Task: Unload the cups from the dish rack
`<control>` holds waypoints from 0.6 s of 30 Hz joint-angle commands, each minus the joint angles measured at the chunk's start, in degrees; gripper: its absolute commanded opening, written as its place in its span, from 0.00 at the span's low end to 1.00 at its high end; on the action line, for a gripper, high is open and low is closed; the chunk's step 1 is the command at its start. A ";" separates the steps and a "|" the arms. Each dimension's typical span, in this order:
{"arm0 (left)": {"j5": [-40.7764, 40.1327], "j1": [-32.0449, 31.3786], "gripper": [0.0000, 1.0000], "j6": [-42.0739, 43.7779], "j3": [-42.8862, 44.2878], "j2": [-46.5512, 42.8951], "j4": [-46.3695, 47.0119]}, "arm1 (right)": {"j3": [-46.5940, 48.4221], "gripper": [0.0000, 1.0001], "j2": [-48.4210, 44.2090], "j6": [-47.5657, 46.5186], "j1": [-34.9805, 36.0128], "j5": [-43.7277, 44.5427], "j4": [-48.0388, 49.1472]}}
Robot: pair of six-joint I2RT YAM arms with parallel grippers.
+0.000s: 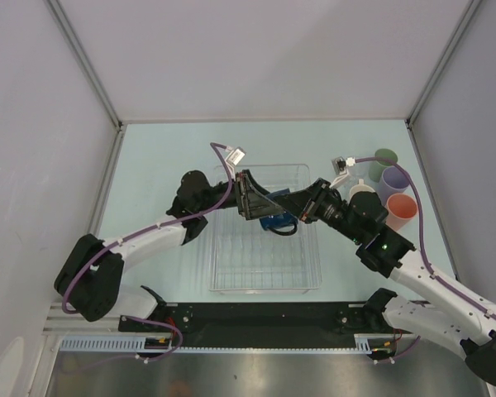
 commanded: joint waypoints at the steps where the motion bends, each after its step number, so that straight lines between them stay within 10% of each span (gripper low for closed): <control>1: -15.99 6.87 0.84 0.51 1.38 0.17 -13.32 | 0.87 0.00 -4.68 -7.19 -0.42 2.91 -1.40; 18: -17.15 10.57 0.86 -0.10 2.08 2.97 -22.83 | 0.52 0.00 -3.45 -7.10 -0.42 2.65 -0.17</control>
